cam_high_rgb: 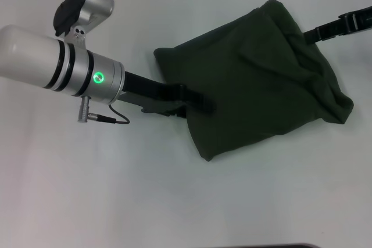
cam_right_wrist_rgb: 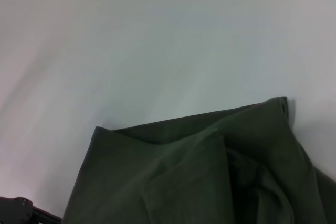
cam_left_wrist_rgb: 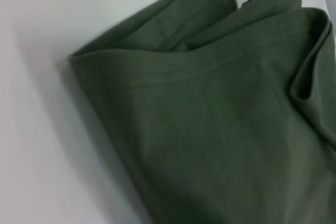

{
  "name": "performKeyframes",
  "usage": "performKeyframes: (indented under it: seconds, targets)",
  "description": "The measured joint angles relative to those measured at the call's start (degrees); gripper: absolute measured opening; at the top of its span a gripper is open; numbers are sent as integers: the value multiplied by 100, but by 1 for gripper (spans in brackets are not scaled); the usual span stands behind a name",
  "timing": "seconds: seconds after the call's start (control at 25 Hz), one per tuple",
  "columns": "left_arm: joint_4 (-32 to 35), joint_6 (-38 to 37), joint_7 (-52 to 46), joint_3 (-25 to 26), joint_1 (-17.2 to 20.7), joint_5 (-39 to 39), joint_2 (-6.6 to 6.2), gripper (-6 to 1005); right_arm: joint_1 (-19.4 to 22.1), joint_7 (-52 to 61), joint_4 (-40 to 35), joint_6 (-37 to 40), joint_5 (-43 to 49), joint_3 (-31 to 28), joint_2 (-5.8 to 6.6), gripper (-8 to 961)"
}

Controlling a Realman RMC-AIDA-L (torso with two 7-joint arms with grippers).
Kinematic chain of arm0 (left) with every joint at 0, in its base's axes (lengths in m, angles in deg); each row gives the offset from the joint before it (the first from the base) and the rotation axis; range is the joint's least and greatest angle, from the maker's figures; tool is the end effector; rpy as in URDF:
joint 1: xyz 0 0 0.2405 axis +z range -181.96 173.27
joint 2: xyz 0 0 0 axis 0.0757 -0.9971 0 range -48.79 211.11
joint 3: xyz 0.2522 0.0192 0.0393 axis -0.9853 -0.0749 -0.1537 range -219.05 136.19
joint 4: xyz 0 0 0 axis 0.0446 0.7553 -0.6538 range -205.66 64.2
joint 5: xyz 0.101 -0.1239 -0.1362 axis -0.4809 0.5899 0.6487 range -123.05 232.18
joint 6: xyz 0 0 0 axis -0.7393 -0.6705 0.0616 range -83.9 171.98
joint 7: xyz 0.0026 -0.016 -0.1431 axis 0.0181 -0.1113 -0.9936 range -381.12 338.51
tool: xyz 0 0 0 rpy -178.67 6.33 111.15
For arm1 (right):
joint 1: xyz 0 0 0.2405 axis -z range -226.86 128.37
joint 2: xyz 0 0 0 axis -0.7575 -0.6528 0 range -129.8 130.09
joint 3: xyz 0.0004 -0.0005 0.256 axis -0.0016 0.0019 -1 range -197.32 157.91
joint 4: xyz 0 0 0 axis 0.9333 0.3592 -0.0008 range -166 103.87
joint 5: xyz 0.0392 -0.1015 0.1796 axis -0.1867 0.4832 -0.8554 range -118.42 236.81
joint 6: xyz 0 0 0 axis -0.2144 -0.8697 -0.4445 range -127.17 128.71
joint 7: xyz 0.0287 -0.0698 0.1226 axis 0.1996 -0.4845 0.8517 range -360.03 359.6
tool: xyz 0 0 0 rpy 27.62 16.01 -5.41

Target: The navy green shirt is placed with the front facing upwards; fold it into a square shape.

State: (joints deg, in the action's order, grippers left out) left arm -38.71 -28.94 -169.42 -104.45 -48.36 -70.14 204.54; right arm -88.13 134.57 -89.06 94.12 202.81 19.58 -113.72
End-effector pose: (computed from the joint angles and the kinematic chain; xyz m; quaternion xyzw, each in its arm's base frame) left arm -0.2019 0.3499 -0.0996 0.7869 0.6157 0.0425 0.0009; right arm 0.2529 0.3778 0.0822 -0.8497 0.4993 0.0219 0.1680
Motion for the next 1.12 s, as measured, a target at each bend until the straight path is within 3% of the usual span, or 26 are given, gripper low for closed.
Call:
performKeyframes:
  seconds: [0.12,0.36,0.52,0.6,1.12]
  targets:
    - [-8,-4,53,-42,-37,-6,10,739,6,26,-1,-7,-10,-5,-2,522]
    - [16,-36,76,-74,-78,-11,1,480,-33,44,30,-38,-10,-9,-20,523]
    - [65,-92,123,-83,-69,-11,-88,337,-43,56,44,-62,-10,-11,-28,523]
    - [99,-100,125,-74,-47,-11,-117,324,-49,79,45,-68,-10,-15,-30,522]
    - [627,-120,-174,150,373,-139,-831,224,-93,275,59,-94,-15,-8,-42,521]
